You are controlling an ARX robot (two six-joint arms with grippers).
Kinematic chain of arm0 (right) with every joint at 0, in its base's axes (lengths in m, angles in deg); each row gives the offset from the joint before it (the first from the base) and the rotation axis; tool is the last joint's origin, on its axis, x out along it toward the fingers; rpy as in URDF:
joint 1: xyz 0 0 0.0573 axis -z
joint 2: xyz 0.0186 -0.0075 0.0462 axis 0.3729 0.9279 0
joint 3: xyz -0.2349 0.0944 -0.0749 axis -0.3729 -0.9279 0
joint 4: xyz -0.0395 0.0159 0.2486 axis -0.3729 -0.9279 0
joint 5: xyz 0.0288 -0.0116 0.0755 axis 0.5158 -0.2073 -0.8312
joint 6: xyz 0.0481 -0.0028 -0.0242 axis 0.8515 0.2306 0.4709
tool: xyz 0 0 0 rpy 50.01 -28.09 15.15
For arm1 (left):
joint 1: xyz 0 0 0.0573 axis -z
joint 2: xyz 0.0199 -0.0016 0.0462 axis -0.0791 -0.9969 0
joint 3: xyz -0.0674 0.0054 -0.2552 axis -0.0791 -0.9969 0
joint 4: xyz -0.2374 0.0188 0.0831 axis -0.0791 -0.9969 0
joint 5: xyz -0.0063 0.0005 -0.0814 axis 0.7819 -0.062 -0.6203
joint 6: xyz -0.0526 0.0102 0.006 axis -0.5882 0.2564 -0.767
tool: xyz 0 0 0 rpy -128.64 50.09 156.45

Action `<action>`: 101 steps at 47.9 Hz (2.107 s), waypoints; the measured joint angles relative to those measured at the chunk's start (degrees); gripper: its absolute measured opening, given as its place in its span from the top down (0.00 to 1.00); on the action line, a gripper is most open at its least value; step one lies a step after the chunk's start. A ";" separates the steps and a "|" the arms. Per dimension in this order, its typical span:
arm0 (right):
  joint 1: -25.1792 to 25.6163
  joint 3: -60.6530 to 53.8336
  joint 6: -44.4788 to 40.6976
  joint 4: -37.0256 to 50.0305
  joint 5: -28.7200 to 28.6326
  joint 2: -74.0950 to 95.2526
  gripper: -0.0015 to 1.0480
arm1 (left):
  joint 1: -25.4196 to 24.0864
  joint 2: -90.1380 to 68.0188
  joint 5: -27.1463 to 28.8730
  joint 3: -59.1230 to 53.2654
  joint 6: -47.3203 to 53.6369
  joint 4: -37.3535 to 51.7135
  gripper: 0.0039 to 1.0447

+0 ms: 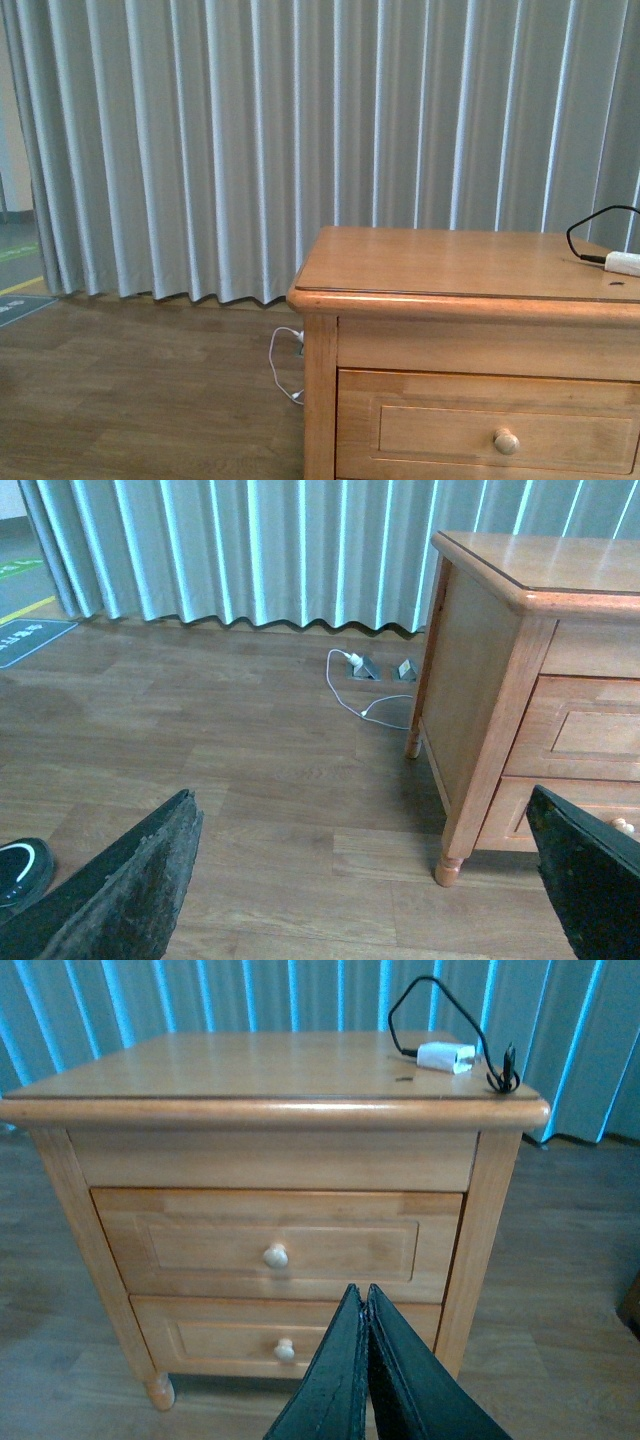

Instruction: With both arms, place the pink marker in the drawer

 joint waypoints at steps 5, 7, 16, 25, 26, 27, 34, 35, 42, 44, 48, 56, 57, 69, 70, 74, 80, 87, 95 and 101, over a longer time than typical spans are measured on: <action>0.00 -0.37 0.00 -4.15 -0.02 -4.15 0.99 | 0.00 0.00 0.00 0.00 -0.02 -0.02 0.06; 0.00 -0.37 0.00 -5.66 -0.02 -6.03 0.99 | 0.00 0.00 0.00 0.00 -0.02 -0.02 0.06; 0.00 -0.37 0.00 -10.82 -0.02 -11.30 0.99 | 0.00 0.00 0.00 0.00 0.00 -0.02 0.06; 0.00 -0.37 0.00 -15.72 -0.04 -16.41 0.99 | 0.00 0.00 0.00 0.00 -0.02 -0.02 0.06; 0.00 -0.37 0.00 -16.13 -0.04 -16.83 0.99 | 0.00 0.00 0.00 0.00 0.00 -0.02 0.06; 0.00 -0.37 0.00 -16.55 -0.04 -17.25 0.99 | 0.00 0.00 0.00 0.00 0.00 -0.02 0.06; 0.00 -0.37 0.00 -19.10 -0.04 -19.87 0.99 | 0.00 0.00 0.00 0.00 0.00 -0.02 0.06; 0.00 -0.37 0.00 -19.45 -0.07 -20.20 0.99 | 0.00 0.00 0.00 0.00 0.00 -0.02 0.06; 0.00 -0.37 0.00 -21.51 -0.07 -22.25 0.99 | 0.00 0.00 0.00 0.00 0.00 -0.02 0.06; 0.00 -0.37 0.00 -22.21 -0.07 -22.99 0.99 | 0.00 0.00 0.00 0.00 -0.02 -0.02 0.06; 0.00 -0.31 0.00 -25.59 -0.07 -25.97 0.99 | 0.00 0.00 0.00 0.00 0.00 -0.02 0.06; 0.00 -0.33 -0.04 -32.94 -0.13 -33.48 0.99 | 0.00 0.00 0.02 0.00 0.00 -0.04 0.06; 0.00 -0.33 -0.02 -33.07 -0.11 -33.46 0.99 | 0.00 0.00 0.02 0.00 0.00 -0.04 0.06; 0.00 -0.33 -0.11 -33.18 -0.13 -33.55 0.75 | 0.00 0.00 0.02 0.00 -0.02 -0.04 0.06; 0.00 -0.33 -0.11 -33.18 -0.13 -33.55 0.70 | 0.00 0.00 0.02 0.00 0.00 -0.04 0.06; 0.00 -0.33 -0.11 -33.18 -0.13 -33.55 0.49 | 0.00 0.00 0.02 0.00 0.00 -0.04 0.06; 0.00 -0.33 -0.11 -33.18 -0.13 -33.55 0.27 | 0.00 0.00 0.02 0.00 0.00 -0.04 0.06; 0.00 -0.33 -0.07 -33.18 -0.13 -33.55 0.07 | 0.00 0.00 0.02 0.00 0.00 -0.04 0.06; 0.00 -0.33 -0.09 -33.18 -0.13 -33.55 0.09 | 0.00 0.00 0.02 0.00 -0.02 -0.04 0.06; 0.00 -0.33 -0.09 -33.18 -0.13 -33.55 0.09 | 0.00 0.00 0.02 0.00 -0.02 -0.04 0.06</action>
